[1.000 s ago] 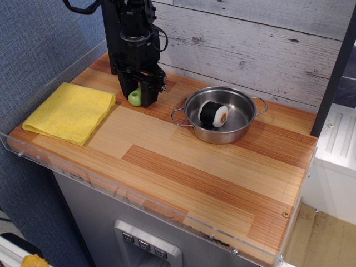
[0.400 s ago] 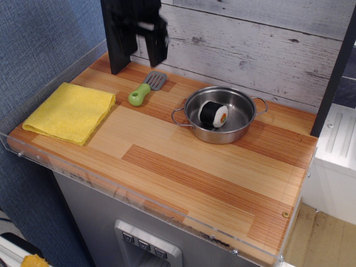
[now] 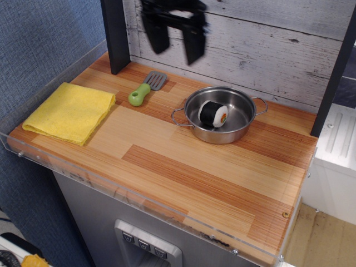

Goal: Place grater on the top edge

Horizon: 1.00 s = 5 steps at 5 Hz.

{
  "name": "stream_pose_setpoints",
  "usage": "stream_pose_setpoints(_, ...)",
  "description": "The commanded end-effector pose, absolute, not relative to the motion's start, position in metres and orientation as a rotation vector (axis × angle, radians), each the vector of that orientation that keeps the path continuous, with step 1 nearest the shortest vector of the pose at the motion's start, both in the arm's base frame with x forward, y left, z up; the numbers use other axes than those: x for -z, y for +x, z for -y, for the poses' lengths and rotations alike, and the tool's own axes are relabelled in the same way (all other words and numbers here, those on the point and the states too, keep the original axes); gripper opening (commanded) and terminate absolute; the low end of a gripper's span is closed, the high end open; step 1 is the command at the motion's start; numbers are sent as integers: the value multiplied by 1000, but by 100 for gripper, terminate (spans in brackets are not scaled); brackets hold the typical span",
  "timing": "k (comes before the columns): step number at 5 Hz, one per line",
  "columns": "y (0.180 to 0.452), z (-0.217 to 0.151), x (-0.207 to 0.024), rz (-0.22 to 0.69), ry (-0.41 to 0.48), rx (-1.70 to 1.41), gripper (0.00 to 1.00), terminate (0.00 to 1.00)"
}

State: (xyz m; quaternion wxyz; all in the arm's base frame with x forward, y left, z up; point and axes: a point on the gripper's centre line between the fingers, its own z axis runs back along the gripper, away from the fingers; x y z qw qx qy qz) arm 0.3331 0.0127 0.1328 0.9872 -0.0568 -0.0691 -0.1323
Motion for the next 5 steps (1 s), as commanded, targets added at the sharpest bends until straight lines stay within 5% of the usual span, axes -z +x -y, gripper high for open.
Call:
stream_pose_setpoints(1, 300, -2, -163, 168, 31, 208, 100, 0)
stream_pose_setpoints(4, 289, -25, -175, 186, 30, 125, 100, 0)
stream_pose_setpoints(5, 289, -25, -175, 186, 30, 125, 100, 100)
